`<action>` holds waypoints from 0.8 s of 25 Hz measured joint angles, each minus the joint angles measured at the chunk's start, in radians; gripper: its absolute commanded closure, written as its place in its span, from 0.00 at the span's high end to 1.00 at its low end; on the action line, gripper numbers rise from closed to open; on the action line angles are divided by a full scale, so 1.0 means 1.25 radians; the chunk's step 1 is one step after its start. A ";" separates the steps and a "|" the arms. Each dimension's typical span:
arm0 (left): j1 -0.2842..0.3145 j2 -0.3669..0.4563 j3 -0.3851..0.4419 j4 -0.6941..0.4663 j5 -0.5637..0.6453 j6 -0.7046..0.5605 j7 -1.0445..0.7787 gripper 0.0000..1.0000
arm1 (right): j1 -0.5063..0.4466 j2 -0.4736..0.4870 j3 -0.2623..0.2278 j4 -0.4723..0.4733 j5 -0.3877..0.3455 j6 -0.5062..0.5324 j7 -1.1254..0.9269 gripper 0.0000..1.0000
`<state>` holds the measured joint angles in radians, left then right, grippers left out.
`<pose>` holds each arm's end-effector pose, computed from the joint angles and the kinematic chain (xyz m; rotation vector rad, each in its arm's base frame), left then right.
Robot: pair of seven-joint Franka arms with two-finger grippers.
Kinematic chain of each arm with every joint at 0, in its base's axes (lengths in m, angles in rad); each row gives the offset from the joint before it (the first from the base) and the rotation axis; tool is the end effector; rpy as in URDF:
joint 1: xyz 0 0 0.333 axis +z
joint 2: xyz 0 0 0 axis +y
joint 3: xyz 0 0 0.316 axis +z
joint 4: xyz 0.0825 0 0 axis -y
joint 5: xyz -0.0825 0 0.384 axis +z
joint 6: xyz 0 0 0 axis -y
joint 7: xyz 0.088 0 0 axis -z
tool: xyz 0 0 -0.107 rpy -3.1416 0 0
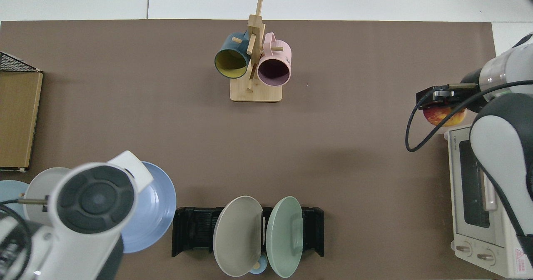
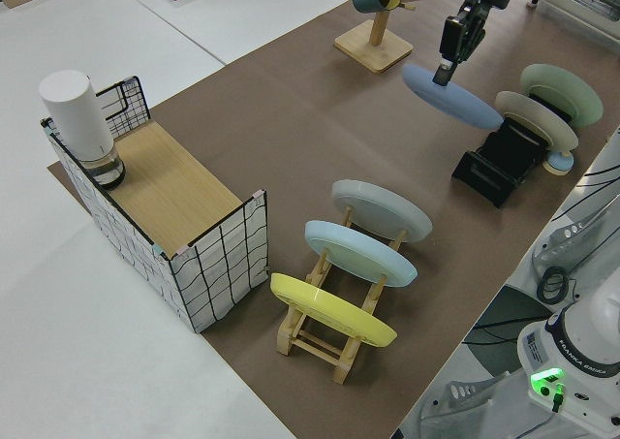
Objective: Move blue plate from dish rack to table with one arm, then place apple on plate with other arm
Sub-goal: 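Pull the blue plate out of the rack with the left gripper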
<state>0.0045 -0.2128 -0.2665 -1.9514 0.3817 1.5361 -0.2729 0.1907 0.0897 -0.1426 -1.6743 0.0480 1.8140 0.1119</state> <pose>0.4657 -0.0927 0.5603 -2.6630 0.0065 0.1179 0.5952 0.0357 0.5457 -3.1005 0.1137 -0.0746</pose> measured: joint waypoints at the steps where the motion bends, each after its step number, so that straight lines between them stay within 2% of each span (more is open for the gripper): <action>1: 0.017 0.023 0.003 0.026 -0.014 0.005 0.001 0.00 | 0.001 0.001 0.001 -0.004 0.001 0.006 0.005 0.00; 3: 0.050 0.070 0.007 0.072 -0.051 0.021 0.001 0.00 | 0.001 0.002 0.002 -0.009 0.012 0.016 0.017 0.00; 5: 0.083 0.117 0.009 0.108 -0.092 0.046 0.001 0.00 | 0.000 0.002 0.002 -0.014 0.048 0.023 0.024 0.00; 9: 0.118 0.187 0.009 0.137 -0.161 0.096 0.001 0.00 | -0.002 0.003 -0.001 -0.027 0.109 0.028 0.025 0.00; 14: 0.128 0.252 0.005 0.146 -0.241 0.135 -0.029 0.00 | 0.000 0.003 0.001 -0.060 0.124 0.079 0.027 0.00; 20: 0.110 0.345 -0.044 0.167 -0.264 0.194 -0.122 0.00 | 0.009 0.006 0.006 -0.095 0.132 0.120 0.031 0.00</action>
<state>0.1426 0.2179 -0.3210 -1.7429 0.0517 1.7782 -0.4248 0.2023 0.0966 -0.1355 -1.7929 0.2123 1.9645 0.1502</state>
